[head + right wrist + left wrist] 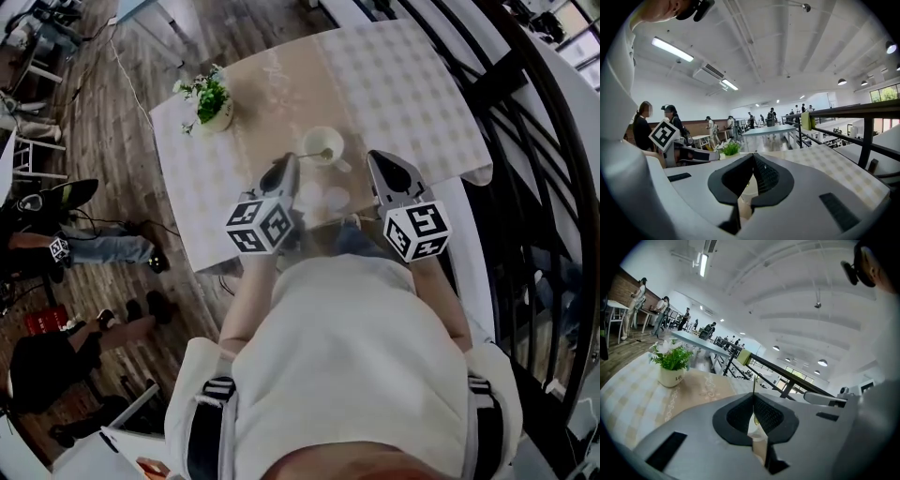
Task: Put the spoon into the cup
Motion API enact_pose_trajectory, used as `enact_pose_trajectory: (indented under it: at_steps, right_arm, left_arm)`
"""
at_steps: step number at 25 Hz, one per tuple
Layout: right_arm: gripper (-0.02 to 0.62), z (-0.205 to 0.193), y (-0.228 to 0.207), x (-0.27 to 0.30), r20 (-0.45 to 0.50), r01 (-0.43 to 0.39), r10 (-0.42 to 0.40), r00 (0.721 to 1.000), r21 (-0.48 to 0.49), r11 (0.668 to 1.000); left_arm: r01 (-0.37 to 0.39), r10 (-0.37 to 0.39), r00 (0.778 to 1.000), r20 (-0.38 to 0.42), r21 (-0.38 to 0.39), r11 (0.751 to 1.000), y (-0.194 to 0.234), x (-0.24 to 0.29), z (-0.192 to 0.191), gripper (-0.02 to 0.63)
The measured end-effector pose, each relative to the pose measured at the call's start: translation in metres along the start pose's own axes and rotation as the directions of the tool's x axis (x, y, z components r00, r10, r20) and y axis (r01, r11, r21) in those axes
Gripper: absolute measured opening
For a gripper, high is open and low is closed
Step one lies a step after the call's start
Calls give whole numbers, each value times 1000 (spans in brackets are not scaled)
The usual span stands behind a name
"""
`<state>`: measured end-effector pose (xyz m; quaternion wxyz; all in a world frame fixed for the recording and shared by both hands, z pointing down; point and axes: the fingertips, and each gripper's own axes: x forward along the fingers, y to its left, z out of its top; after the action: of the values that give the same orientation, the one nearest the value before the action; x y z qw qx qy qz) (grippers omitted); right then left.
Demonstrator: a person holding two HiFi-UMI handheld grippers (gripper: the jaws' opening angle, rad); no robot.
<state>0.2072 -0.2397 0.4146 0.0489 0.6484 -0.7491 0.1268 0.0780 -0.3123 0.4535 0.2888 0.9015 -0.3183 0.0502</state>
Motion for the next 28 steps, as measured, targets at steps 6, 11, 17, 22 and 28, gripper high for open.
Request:
enact_pose_trajectory:
  at_steps: [6,11,17,22,28]
  right_arm:
    - [2,-1,-18,22,-23,-83,82,996,-5,997]
    - [2,-6,-27,40,-46,-148,148,988,-2,989]
    - [1,-8,-36,60,-72,-217,217,974,1,976]
    - [2,-10,-45,83,-100,-256,256,962,4,967]
    - [2,-21,-44,87,-124,-297,296,947,10,955]
  left_arm:
    - [-93,94,996,13,-25,995,10,14,-6,5]
    - [-160,161,987,14,-49,986,17,23,-15,5]
    - [-227,228,974,5,-69,972,23,36,-23,5]
    - [-260,261,965,-9,-89,961,32,53,-29,5]
    - [-298,297,955,-27,-103,949,36,57,-46,5]
